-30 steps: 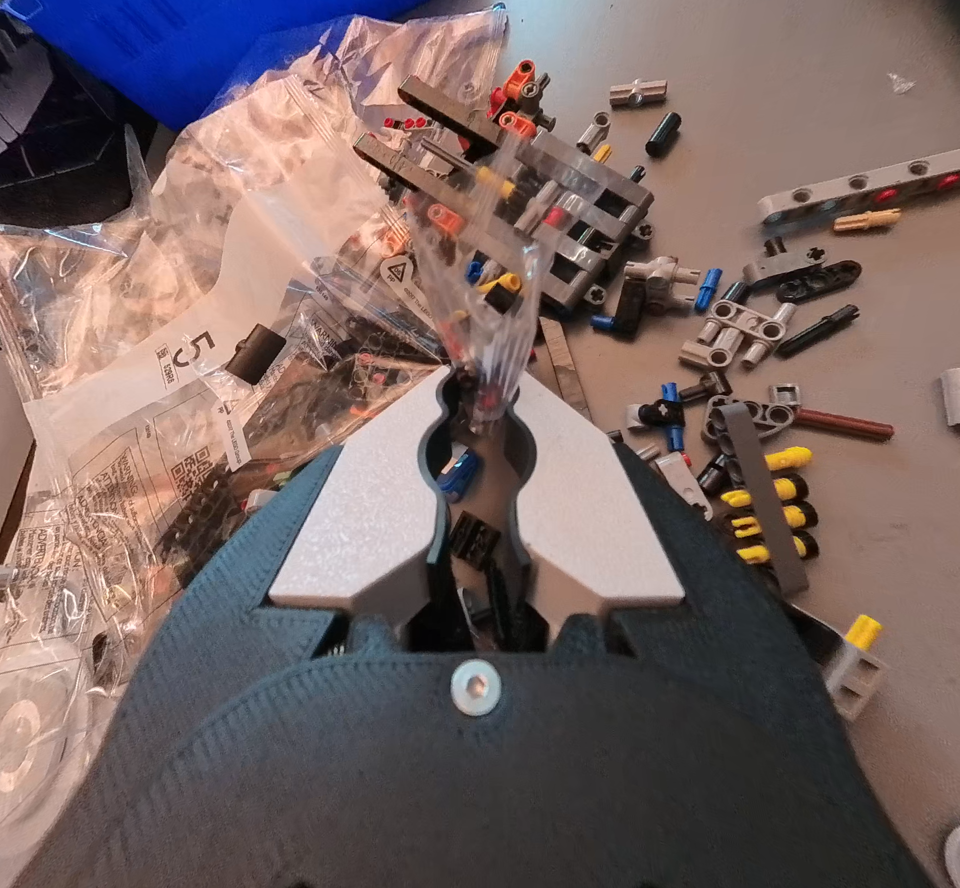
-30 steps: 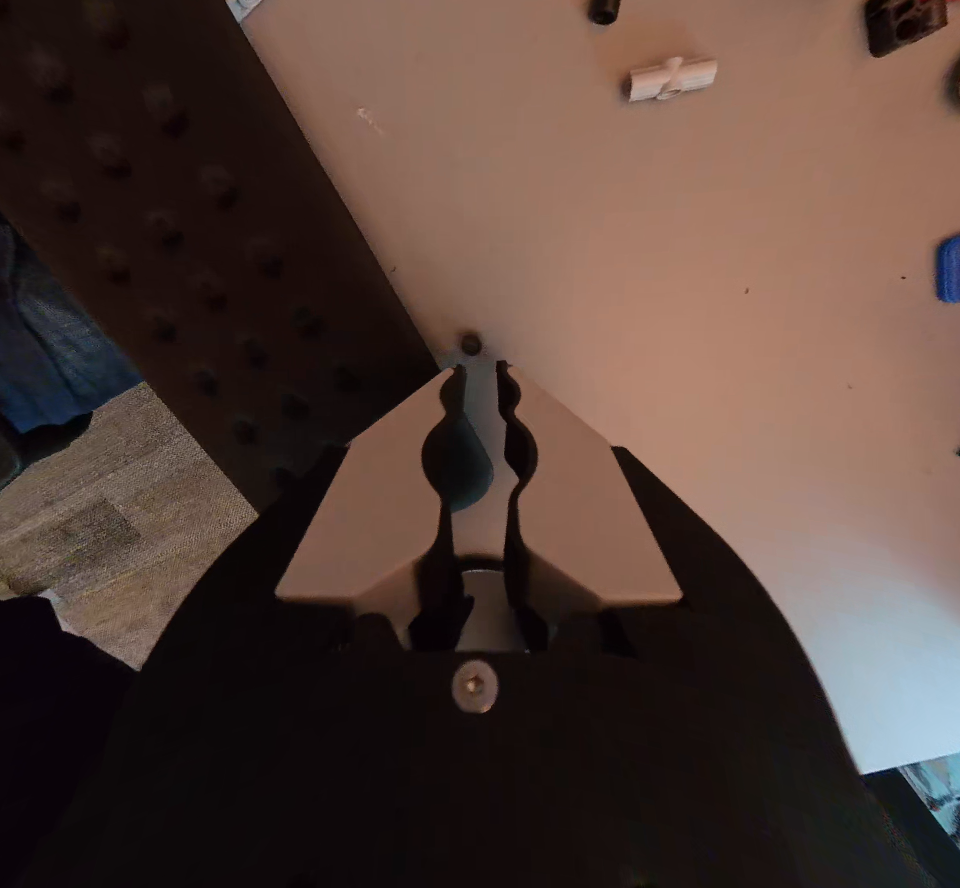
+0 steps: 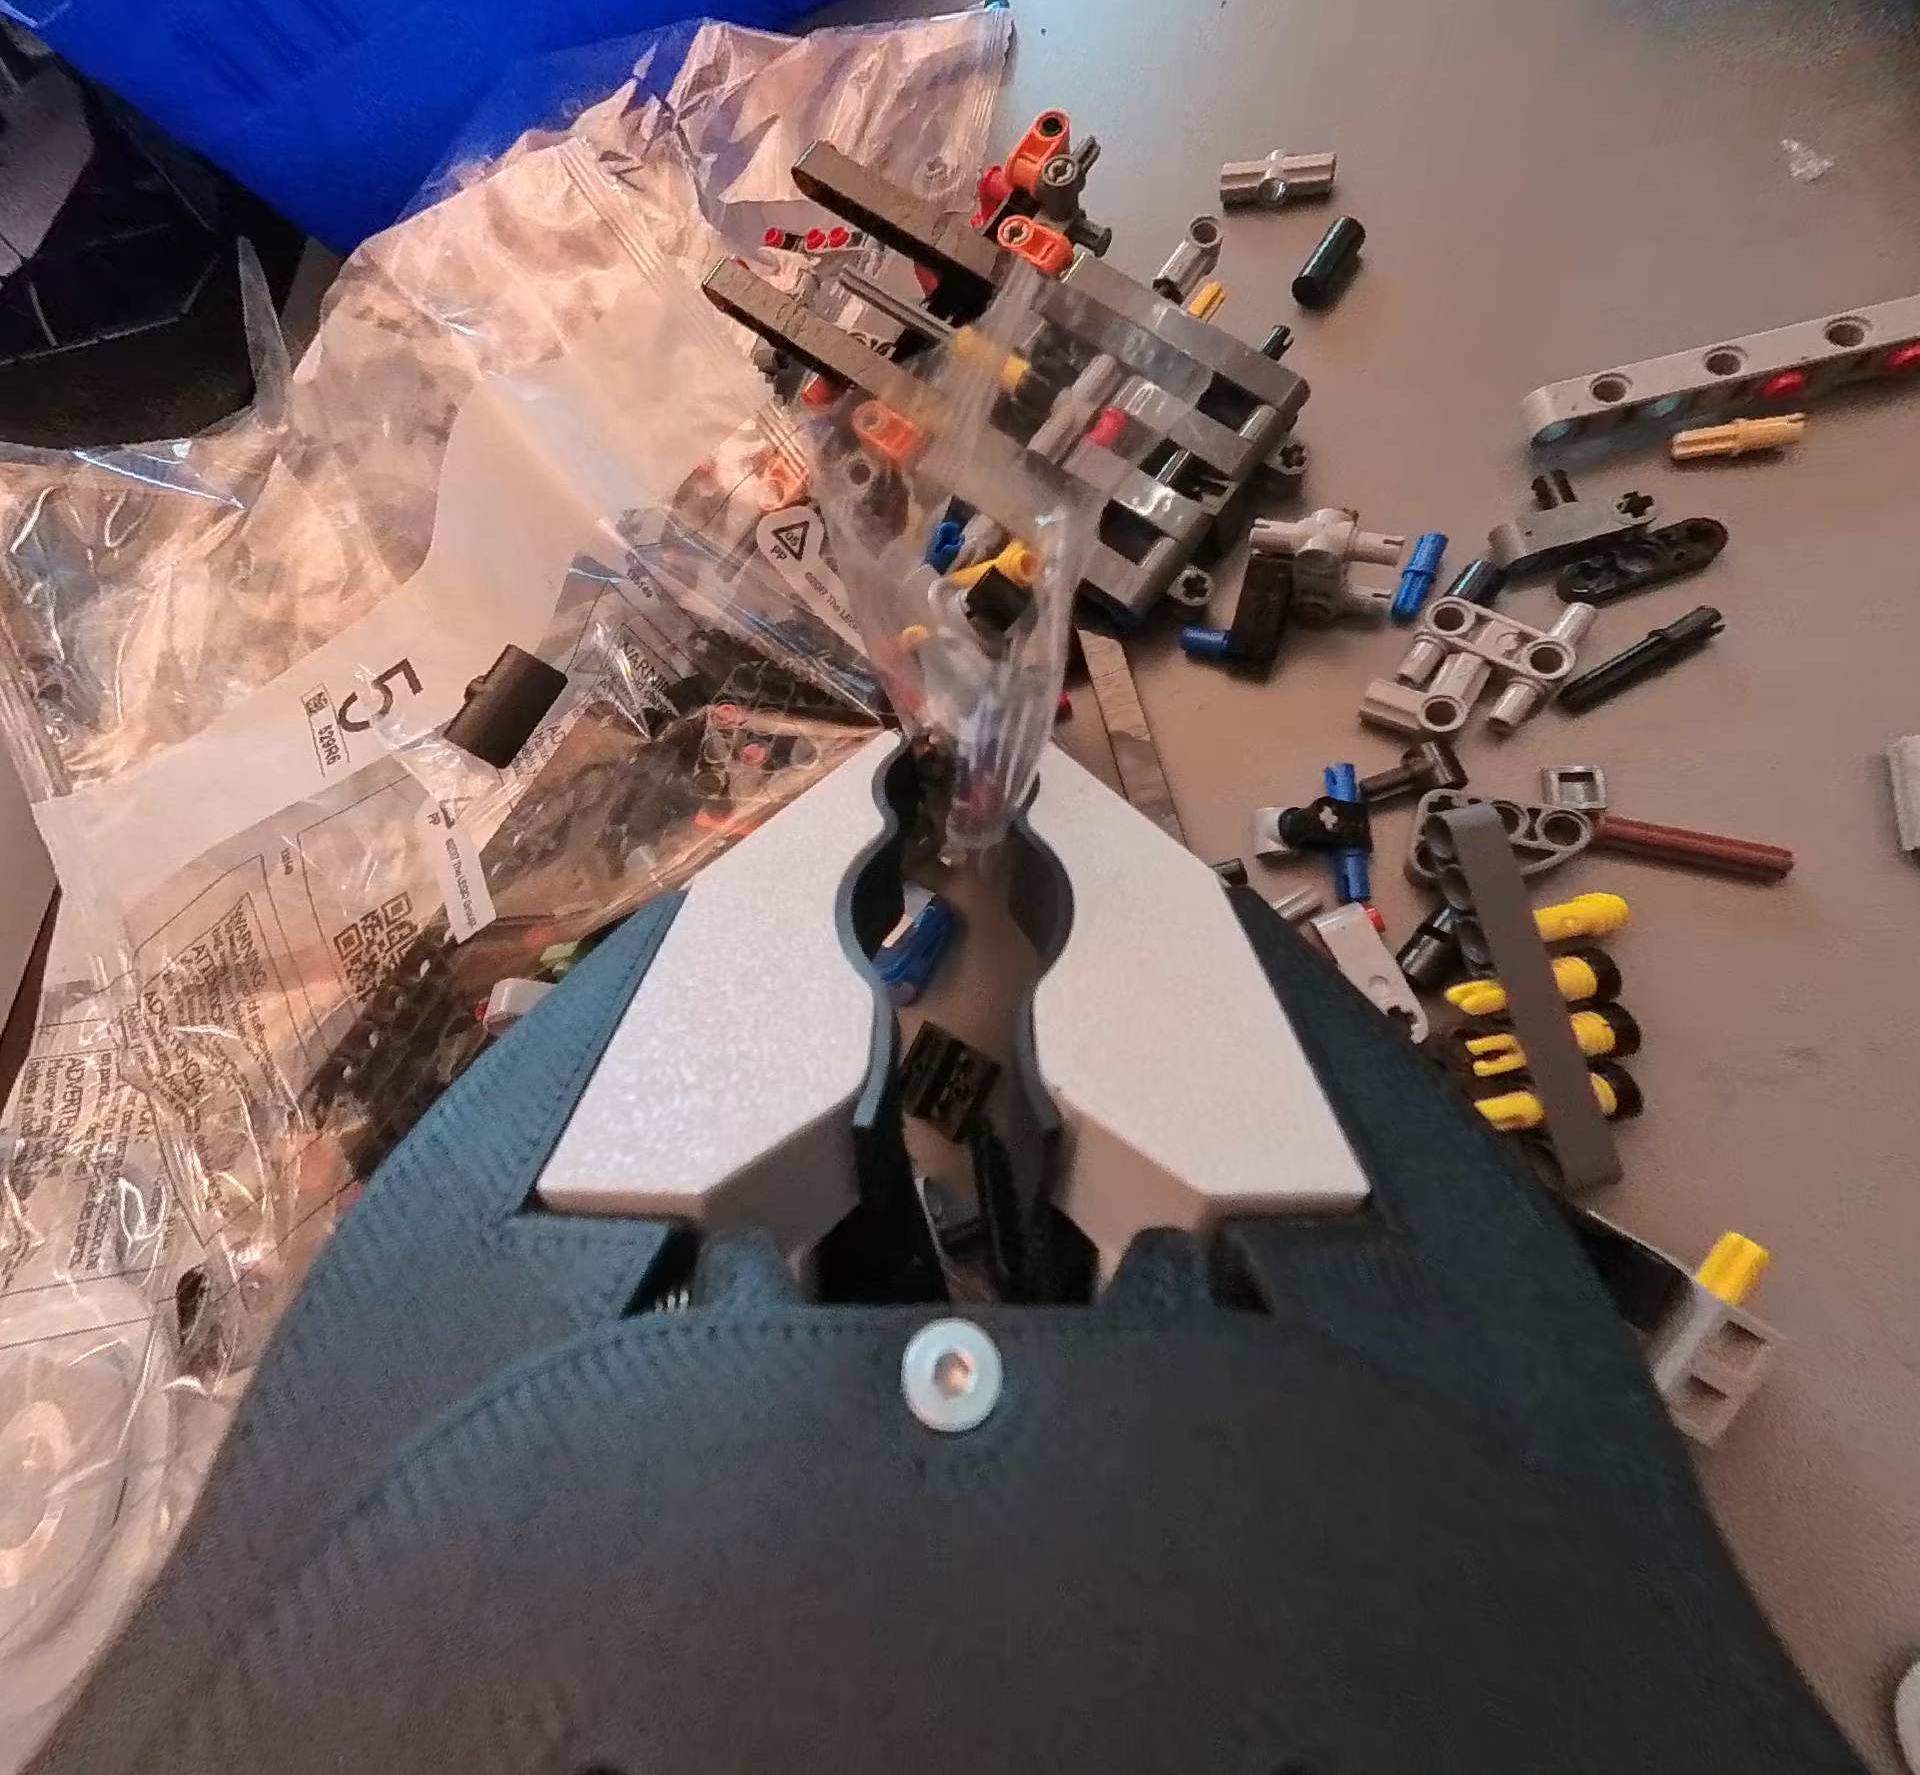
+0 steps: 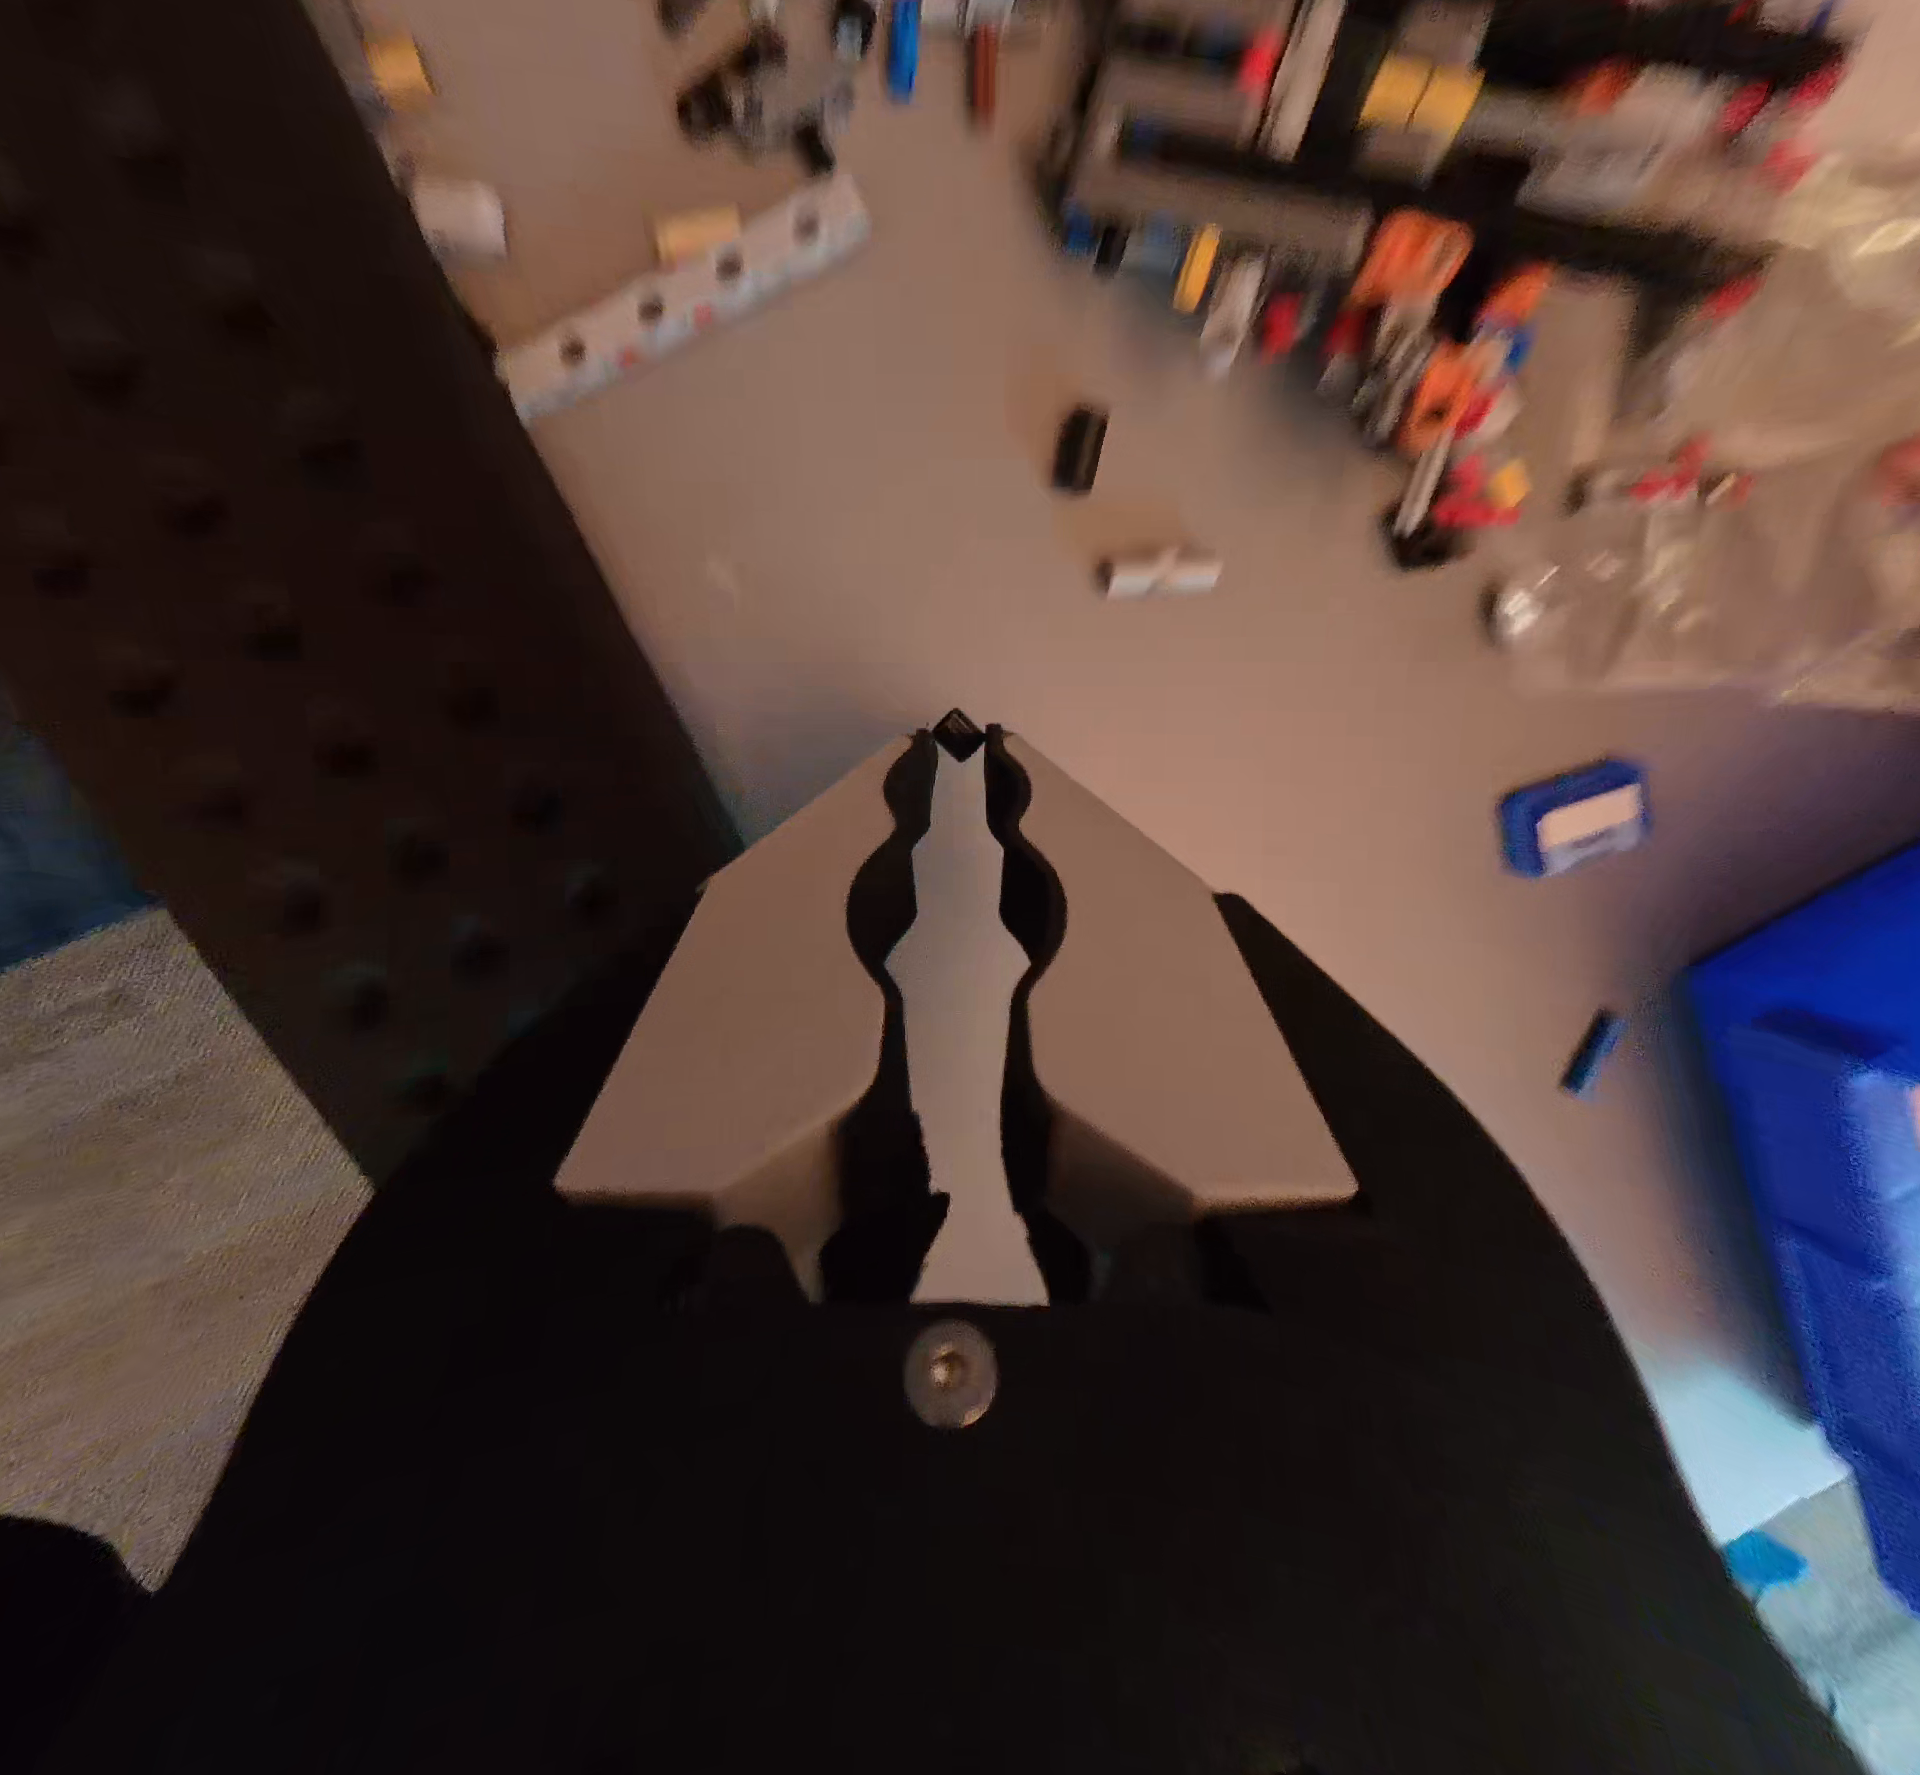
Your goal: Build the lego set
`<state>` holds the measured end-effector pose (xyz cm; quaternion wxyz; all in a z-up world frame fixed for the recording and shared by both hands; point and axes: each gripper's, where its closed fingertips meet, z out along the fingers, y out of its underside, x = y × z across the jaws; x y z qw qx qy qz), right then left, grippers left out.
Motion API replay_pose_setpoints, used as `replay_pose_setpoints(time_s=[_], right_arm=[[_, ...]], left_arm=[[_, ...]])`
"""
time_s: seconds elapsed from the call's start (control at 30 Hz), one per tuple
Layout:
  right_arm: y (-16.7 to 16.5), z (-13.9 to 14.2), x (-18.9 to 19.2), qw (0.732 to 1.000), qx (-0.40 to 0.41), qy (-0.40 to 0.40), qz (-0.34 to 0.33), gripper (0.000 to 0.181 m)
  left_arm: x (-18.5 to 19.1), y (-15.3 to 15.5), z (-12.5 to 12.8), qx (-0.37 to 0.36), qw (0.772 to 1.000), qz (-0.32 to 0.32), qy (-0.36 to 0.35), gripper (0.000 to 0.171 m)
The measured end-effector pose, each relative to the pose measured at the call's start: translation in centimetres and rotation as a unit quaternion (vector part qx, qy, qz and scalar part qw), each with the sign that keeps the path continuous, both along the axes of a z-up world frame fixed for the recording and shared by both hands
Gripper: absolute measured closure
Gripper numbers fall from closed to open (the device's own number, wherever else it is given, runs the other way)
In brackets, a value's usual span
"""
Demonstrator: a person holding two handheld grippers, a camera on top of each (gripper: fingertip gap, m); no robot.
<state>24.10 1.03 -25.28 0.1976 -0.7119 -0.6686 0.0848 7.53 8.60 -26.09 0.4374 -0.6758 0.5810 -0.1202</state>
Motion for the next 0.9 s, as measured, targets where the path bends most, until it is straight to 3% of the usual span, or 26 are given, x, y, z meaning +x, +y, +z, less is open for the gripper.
replay_pose_setpoints(time_s=[0.2,0.37,0.67,0.9], right_arm=[[2.9,4.0,-7.5,0.994,0.088,0.064,0.033,0.174],[3.4,6.3,-12.8,0.986,0.095,0.115,0.074,0.175],[4.7,7.6,-16.8,0.976,0.116,0.168,0.080,0.175],[6.0,6.5,-17.1,0.976,0.147,0.146,0.064,0.167]], left_arm=[[0.0,0.0,0.1,0.000,1.000,0.000,-0.001,0.160],[-0.1,0.0,0.1,-0.001,1.000,0.000,-0.004,0.159],[0.0,0.0,0.2,-0.001,1.000,-0.001,-0.006,0.159],[0.0,0.0,0.1,-0.003,1.000,-0.001,-0.005,0.159]])
